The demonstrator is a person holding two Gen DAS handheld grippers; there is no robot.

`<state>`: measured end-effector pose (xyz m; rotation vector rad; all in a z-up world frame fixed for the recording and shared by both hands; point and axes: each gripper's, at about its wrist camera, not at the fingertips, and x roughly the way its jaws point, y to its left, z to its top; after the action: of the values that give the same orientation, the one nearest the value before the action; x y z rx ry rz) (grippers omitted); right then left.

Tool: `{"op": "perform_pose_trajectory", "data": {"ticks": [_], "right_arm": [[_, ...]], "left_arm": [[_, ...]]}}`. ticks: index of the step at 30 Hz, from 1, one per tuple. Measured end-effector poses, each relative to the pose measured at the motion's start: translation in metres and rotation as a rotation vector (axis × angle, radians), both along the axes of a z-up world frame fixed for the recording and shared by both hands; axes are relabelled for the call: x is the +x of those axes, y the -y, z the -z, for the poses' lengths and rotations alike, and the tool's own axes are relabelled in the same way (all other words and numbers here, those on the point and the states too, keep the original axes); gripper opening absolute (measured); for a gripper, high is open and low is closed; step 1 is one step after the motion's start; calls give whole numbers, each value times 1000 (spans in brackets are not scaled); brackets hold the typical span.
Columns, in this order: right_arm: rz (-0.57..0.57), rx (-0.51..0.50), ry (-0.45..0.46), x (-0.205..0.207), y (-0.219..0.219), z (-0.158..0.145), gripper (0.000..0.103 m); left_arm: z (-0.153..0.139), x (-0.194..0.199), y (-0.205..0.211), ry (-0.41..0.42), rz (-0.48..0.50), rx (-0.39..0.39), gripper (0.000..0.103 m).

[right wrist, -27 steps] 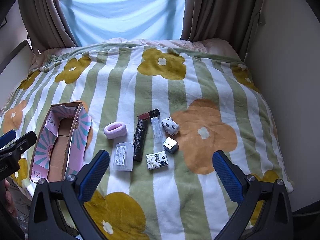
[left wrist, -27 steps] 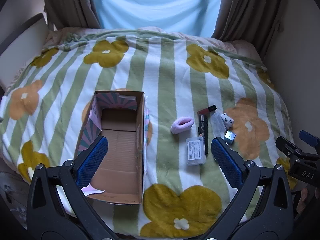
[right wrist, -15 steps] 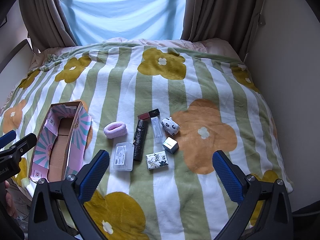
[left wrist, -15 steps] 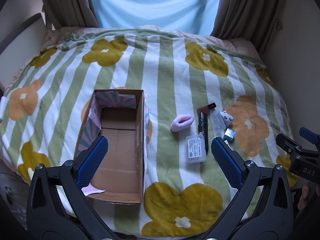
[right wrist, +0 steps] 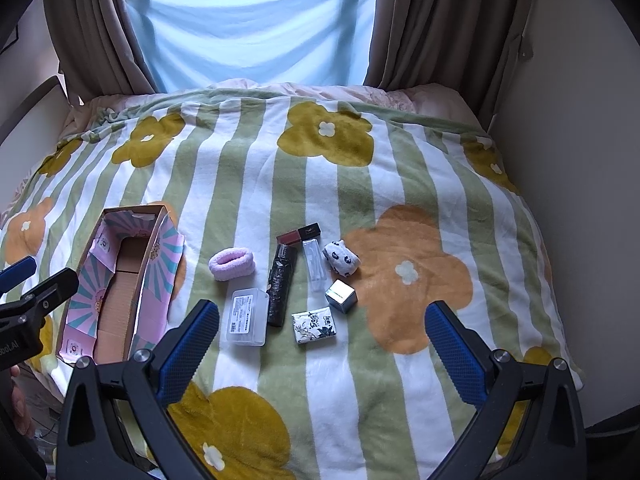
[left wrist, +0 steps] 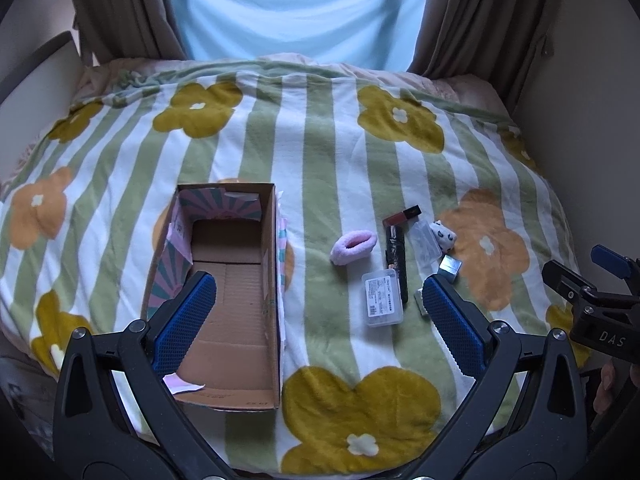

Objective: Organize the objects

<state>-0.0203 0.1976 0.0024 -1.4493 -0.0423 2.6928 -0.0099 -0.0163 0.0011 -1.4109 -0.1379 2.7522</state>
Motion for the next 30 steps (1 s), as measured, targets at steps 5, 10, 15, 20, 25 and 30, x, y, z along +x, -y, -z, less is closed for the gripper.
{"op": "perform_pose_trajectory", "data": {"ticks": [5,10,15,20,25,30], "right_arm": [[-3,8,-7,-3,-1,-4,102],[-6,8,-13,2,4,-1,102],[-4,5,-17,3,5,-2,102],[-5,6,-18,3,4,-3,102],[-3,5,-19,4,4,-2,102],[-2,5,-20,4,4,-2,102]], "left_arm": [[0,-1,-1,2,2,8,102],[-1,0,-2,0,5,10,102],[-2,1,-1,-7,8,48,102],[0,1,-1,4,7,46,102],[0,2,-2,1,6,37,102],[0,3,-1,7,13,54,102]]}}
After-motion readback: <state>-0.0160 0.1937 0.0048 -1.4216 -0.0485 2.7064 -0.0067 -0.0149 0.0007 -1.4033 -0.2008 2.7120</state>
